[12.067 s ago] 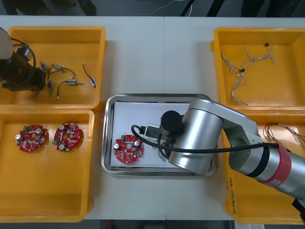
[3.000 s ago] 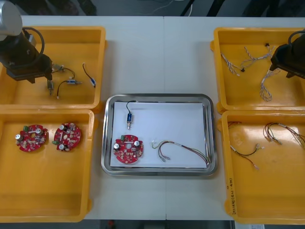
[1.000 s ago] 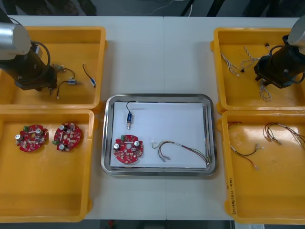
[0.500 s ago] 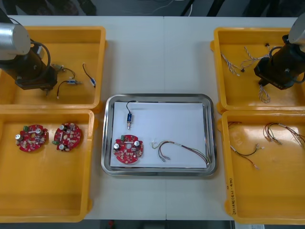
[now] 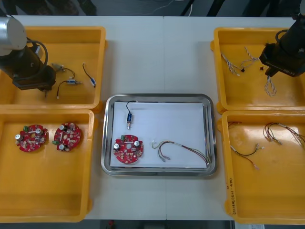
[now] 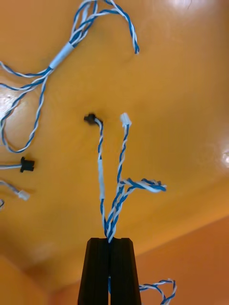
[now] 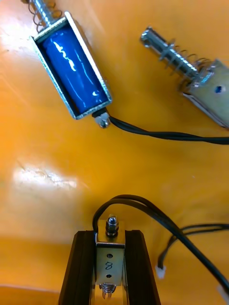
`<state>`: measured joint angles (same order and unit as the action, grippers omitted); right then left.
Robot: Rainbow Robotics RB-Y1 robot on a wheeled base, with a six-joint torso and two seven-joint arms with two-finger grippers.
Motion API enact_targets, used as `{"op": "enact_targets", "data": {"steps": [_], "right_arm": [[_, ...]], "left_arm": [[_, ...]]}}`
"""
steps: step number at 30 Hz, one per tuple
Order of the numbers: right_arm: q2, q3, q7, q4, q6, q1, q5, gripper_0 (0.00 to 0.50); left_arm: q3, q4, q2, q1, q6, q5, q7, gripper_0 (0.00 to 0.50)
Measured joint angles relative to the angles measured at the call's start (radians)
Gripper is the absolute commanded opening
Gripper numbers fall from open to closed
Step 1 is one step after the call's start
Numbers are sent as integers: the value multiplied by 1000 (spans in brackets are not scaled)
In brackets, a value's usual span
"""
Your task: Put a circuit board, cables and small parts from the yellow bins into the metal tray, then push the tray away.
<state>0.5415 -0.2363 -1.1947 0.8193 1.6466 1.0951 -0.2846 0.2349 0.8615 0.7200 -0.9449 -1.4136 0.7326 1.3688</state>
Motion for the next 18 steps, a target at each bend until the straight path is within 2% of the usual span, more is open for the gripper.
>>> {"op": "enact_targets", "data": {"steps": [9,13,18], "right_arm": [[0,0,-11,182,196,0,-8,0],[0,1,-39,264,259,0,-66,0],[0,39,-40,339,265,0,-126,0]], "left_arm": [[-68,114,29,1,-131,-3,0,0],[-70,177,41,1,-188,-6,0,0],[-91,245,43,2,-269,-9,0,0]]}}
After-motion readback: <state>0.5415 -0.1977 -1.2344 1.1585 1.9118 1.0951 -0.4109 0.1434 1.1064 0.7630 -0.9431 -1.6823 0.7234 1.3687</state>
